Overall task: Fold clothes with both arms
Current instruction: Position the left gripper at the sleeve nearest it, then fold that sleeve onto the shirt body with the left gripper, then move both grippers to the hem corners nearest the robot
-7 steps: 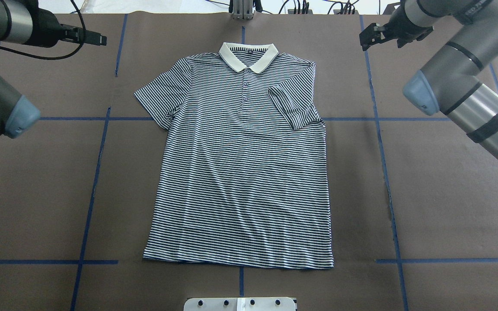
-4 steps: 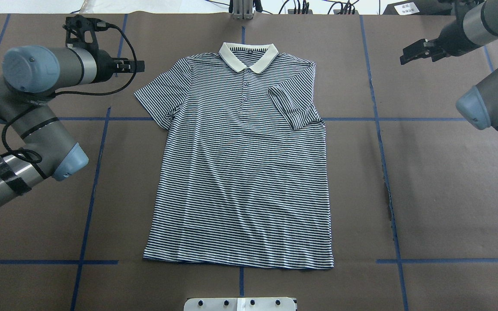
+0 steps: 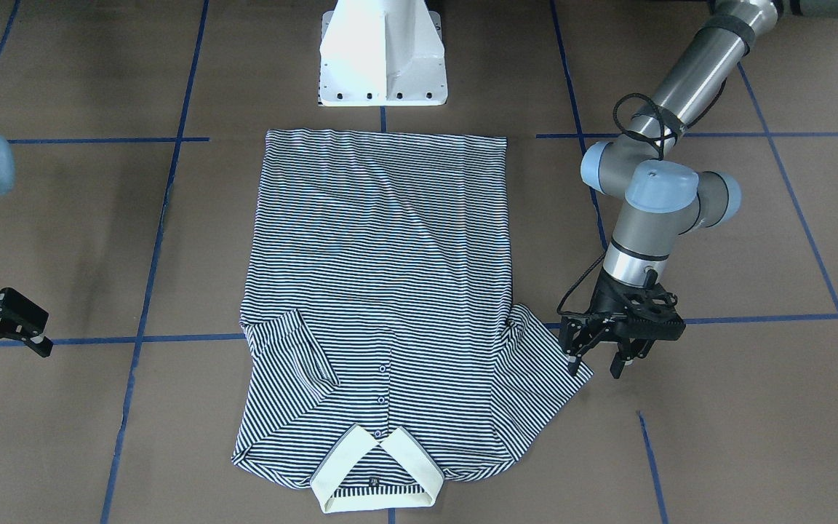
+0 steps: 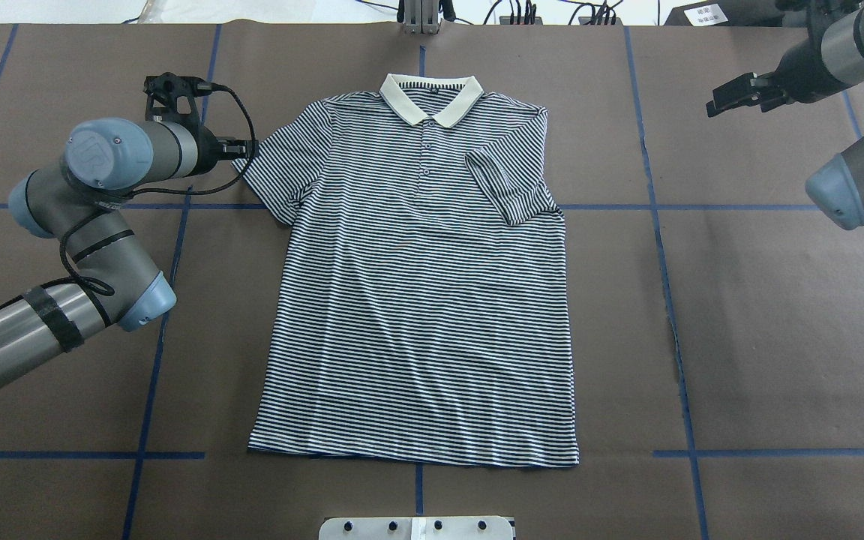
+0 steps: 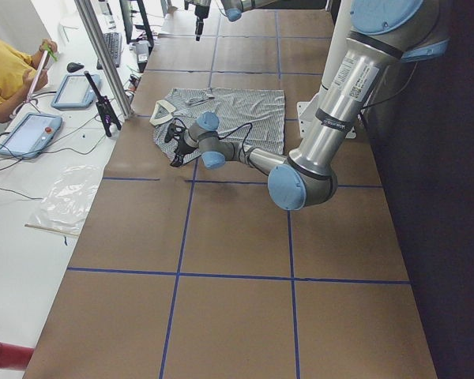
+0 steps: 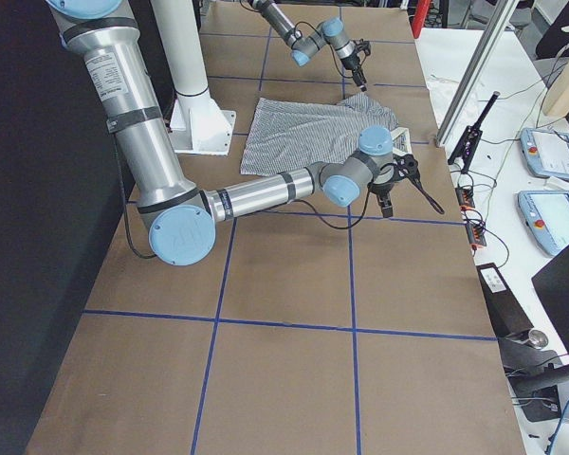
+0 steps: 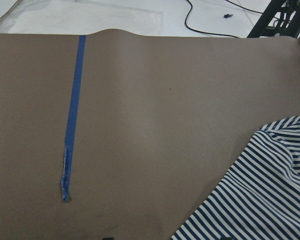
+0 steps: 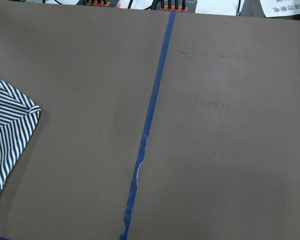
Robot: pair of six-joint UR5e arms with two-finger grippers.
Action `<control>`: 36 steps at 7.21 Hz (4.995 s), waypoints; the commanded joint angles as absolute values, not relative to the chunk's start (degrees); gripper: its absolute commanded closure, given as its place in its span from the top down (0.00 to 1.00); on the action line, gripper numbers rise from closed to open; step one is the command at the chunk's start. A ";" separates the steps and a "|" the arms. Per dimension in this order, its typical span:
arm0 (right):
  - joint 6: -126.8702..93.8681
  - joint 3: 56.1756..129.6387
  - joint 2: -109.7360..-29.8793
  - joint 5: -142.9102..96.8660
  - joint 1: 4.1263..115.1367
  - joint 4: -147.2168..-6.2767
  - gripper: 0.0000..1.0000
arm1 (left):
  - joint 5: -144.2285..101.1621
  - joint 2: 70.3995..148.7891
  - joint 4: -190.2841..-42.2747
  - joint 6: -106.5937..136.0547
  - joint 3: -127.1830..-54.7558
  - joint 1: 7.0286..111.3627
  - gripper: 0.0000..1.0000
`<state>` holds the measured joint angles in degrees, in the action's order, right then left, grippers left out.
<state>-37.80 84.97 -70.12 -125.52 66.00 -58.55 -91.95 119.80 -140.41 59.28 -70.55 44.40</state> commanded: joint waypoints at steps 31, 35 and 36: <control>-48.11 90.40 -70.66 -124.54 63.30 -58.62 1.00 | -93.31 136.98 -110.75 61.79 -80.01 35.42 1.00; -71.40 116.62 -87.98 -110.25 41.20 -59.23 1.00 | -99.21 120.43 -110.91 58.64 -103.95 30.89 1.00; -78.50 122.81 -94.16 -101.78 31.82 -59.24 0.98 | -98.88 117.36 -110.66 59.32 -107.45 28.85 1.00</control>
